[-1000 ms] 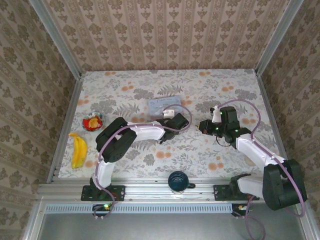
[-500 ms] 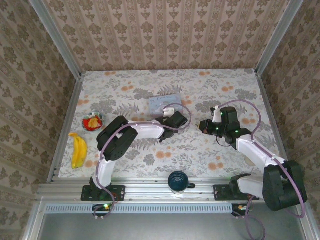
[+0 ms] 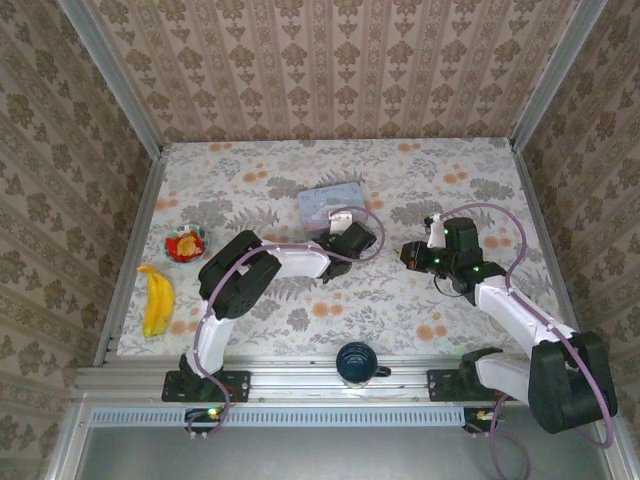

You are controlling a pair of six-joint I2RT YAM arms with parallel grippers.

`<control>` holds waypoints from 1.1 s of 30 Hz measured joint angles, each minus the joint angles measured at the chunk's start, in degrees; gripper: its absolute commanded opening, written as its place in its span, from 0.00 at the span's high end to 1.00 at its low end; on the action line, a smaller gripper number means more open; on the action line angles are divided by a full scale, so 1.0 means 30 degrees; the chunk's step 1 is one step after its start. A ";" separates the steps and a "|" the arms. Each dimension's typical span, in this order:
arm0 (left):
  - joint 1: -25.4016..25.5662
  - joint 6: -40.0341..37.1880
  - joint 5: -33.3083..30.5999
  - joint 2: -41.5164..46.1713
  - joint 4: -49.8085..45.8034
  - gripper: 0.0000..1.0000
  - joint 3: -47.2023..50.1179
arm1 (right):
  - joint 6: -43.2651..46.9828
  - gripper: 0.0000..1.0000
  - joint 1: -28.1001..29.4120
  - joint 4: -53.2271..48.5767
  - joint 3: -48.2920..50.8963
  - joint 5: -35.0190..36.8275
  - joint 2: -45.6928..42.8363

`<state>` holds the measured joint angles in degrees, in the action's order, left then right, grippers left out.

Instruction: Unlock the padlock with the key

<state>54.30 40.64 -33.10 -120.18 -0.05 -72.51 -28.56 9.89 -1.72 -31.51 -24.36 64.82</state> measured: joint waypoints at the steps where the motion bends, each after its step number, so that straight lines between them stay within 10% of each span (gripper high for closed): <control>1: -0.0029 0.0007 -0.0189 -0.0073 0.0036 0.52 0.0000 | 0.0000 1.00 0.0000 0.0080 0.0007 0.0007 0.0000; 17: -0.0539 -0.0262 0.0087 -0.0146 0.0474 0.99 -0.0036 | -0.0087 1.00 0.0000 0.0503 0.0670 0.0452 -0.0131; 33: -0.0648 0.6076 0.7584 0.2929 -0.0036 1.00 0.2317 | -0.1362 1.00 0.1829 0.4109 0.3213 0.0692 -0.0109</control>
<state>52.36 58.87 -10.35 -111.39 -0.16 -65.56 -32.64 15.38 10.61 -21.87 -22.28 64.49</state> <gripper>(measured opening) 0.335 0.058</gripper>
